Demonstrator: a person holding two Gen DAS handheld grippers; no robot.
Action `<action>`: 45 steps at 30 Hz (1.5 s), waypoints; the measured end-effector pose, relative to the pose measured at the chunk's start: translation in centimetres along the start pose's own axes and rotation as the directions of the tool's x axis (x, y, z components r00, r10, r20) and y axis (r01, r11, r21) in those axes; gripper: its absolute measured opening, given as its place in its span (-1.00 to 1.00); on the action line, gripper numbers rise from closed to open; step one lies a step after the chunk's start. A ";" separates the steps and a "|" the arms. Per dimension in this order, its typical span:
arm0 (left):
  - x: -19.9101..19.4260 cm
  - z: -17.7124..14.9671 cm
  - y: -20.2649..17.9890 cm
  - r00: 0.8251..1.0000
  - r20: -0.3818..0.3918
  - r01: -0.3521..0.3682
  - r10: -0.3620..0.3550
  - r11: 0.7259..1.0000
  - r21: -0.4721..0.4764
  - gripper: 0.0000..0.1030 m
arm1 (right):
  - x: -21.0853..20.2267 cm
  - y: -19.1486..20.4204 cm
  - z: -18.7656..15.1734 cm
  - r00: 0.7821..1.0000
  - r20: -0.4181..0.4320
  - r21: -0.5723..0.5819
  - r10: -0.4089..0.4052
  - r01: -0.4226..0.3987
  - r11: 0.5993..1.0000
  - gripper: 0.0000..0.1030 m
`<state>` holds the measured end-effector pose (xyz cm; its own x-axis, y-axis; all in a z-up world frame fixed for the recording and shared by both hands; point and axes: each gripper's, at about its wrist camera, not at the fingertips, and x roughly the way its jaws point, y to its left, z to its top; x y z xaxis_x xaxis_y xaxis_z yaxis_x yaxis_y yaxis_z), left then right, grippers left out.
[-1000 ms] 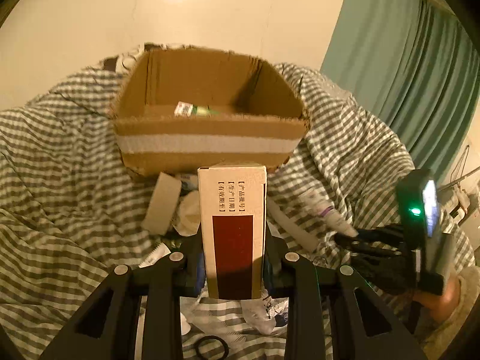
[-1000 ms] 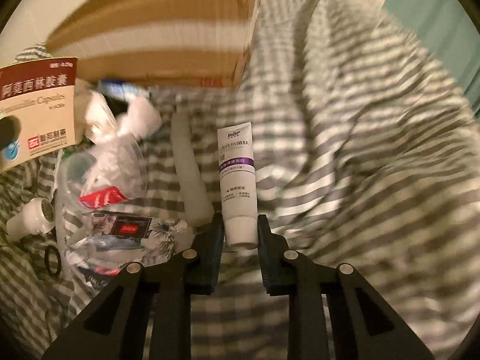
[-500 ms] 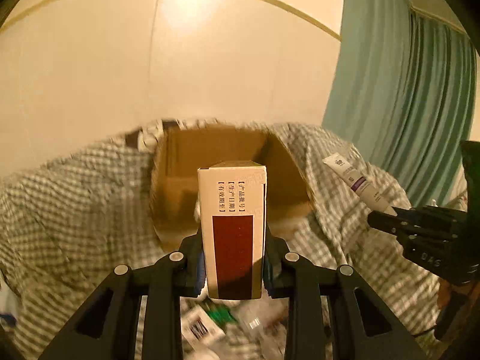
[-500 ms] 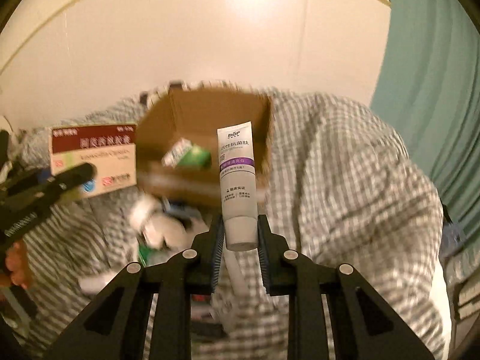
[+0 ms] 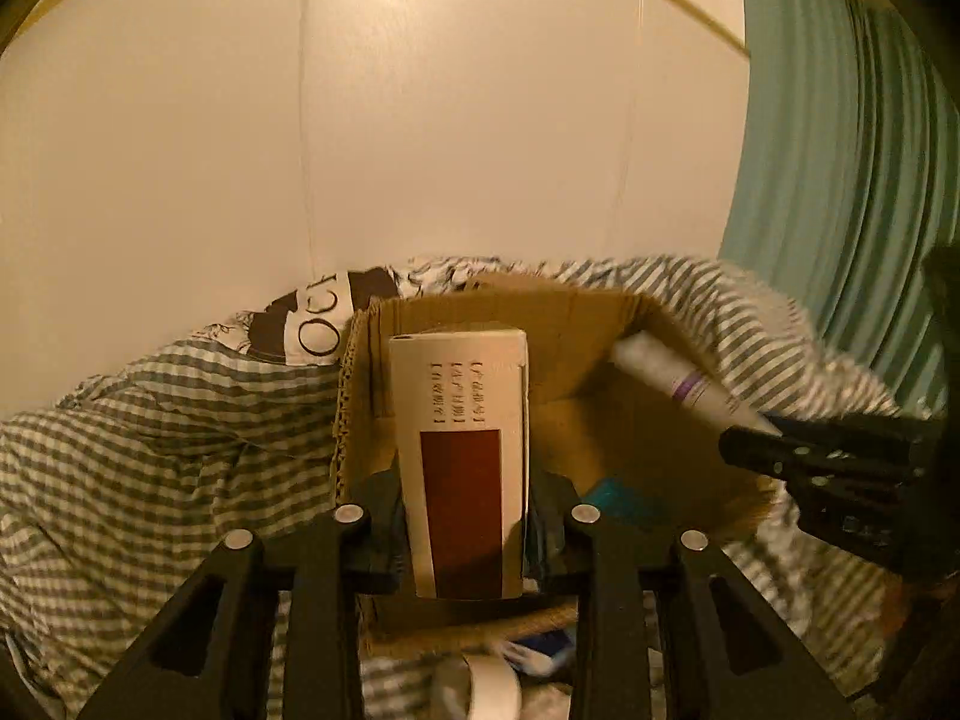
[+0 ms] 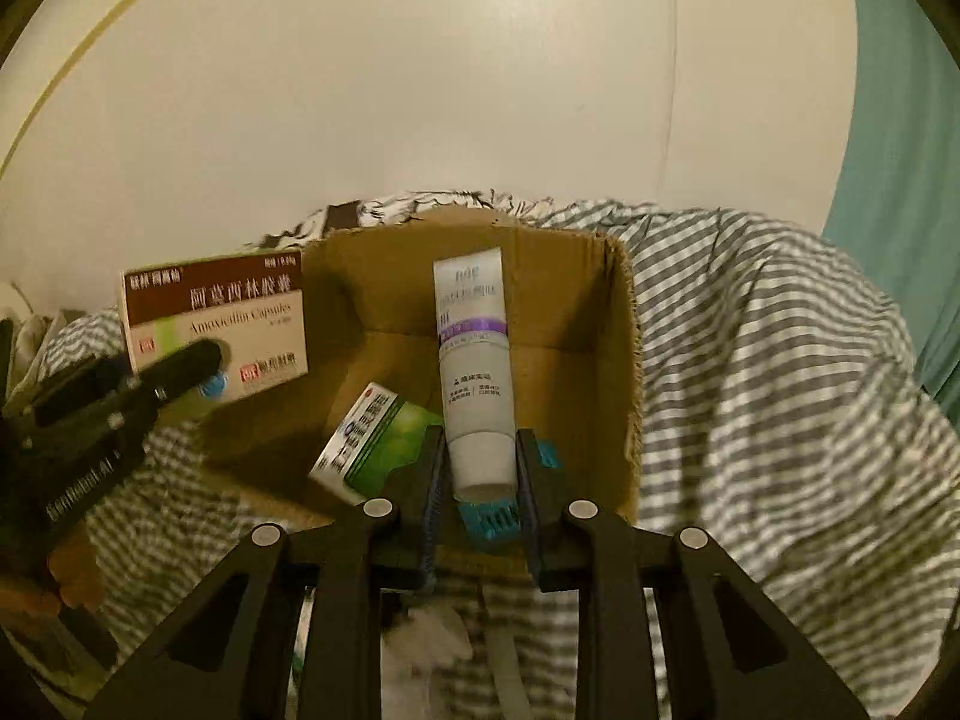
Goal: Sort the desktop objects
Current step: 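Carry the Amoxicillin box to the cardboard box with the left gripper while the right gripper grasps the white tube, then release both items into the box and grasp the white tape roll with the left gripper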
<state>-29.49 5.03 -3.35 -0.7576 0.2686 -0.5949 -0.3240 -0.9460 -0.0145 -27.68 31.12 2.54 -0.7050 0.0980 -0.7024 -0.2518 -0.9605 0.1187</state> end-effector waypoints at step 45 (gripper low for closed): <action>3.0 -18.0 -0.8 0.967 -0.255 0.028 -0.015 0.999 0.046 0.28 | 5.1 -3.3 -20.2 0.944 -0.323 -0.016 -0.071 0.070 0.997 -0.29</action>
<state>-21.32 3.36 -19.62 -0.5829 0.2278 -0.7800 -0.3710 -0.9286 0.0061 -17.11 29.53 -15.61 -0.4328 0.0768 -0.8982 -0.2894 -0.9555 0.0578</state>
